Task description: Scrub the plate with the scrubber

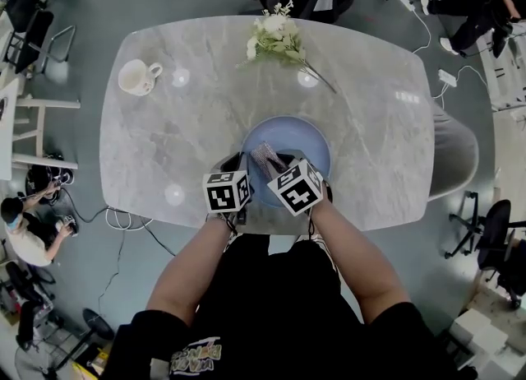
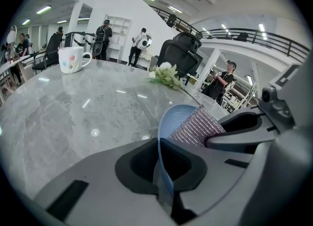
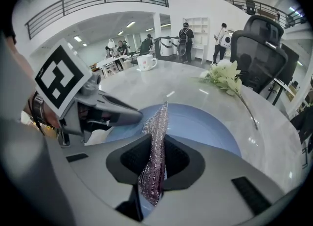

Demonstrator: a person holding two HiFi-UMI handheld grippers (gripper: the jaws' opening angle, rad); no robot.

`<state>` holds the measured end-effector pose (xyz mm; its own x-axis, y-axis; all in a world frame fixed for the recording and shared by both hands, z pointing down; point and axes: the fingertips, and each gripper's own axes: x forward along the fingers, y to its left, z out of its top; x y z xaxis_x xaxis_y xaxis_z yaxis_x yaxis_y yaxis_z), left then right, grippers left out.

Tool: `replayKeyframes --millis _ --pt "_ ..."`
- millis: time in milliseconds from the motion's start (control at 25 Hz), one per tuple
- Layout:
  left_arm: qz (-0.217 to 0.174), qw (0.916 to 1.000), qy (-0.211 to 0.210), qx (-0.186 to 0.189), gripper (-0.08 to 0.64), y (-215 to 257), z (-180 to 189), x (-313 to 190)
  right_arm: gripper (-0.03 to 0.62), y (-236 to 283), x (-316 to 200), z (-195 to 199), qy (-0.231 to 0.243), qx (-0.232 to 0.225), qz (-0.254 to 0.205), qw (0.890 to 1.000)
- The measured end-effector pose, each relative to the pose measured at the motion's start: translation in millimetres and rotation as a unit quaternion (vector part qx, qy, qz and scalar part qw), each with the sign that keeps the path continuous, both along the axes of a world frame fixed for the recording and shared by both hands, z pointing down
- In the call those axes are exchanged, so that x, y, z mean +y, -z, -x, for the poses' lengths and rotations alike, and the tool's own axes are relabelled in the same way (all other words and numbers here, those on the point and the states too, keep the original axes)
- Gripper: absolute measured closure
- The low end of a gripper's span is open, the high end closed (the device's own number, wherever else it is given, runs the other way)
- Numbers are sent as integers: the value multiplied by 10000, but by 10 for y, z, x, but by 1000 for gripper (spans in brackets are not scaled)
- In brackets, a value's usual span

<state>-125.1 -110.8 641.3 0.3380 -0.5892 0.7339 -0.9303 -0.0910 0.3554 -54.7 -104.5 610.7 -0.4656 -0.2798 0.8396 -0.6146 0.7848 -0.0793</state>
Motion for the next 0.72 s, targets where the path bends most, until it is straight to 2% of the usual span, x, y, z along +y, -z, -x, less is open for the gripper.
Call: replayKeyframes --millis 320,720 --pt "-31 10000 0 17 535 -18 5 -20 515 -73 -354 -163 -220 230 -120 9994" --pt "-35 10000 32 -3 535 -29 12 -24 515 -73 -617 -603 -688 466 -294 9961"
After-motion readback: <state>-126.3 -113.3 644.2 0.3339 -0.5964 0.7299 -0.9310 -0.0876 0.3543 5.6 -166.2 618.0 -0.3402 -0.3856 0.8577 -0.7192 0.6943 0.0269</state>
